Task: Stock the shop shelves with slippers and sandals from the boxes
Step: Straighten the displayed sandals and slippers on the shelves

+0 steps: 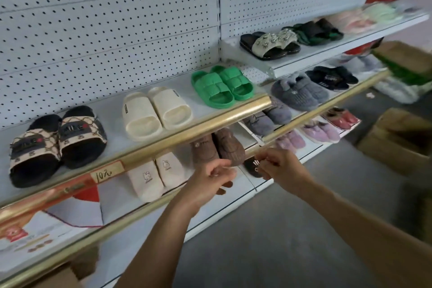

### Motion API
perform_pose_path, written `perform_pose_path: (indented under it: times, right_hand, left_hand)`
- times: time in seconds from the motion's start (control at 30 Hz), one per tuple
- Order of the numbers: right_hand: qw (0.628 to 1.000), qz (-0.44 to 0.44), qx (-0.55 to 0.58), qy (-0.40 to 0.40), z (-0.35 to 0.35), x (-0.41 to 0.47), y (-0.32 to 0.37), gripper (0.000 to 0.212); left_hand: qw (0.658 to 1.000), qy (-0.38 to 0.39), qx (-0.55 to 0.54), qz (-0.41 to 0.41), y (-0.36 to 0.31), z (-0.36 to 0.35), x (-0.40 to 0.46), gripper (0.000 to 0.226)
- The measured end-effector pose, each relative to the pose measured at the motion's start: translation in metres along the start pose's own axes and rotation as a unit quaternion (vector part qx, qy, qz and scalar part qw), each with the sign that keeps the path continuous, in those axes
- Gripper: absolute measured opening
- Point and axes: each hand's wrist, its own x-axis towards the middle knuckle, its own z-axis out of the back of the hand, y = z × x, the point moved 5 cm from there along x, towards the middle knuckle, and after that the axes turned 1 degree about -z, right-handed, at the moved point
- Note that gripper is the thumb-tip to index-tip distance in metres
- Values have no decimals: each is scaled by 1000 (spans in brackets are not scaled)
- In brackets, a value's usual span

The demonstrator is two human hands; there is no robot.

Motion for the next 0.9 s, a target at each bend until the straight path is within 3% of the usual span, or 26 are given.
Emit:
perform_pose_path:
  times: [0.3,0.57,0.8,0.9]
  right_hand:
    - [990,-57,73,106,-90,30,-29,18]
    - [981,-46,63,179,-200,80,-14,41]
    - [976,-12,-3,219,-283,131,-31,74]
    - [980,48,-12,194,-314,158,-30,86]
  left_hand:
    - [993,-74,-8,95,85,35,-1,28]
    - [959,-227,-46,162,177,125,9,35]
    - [939,-287,104,161,262,171,46,84]
    - [924,-325,165,114,283,181,63,104]
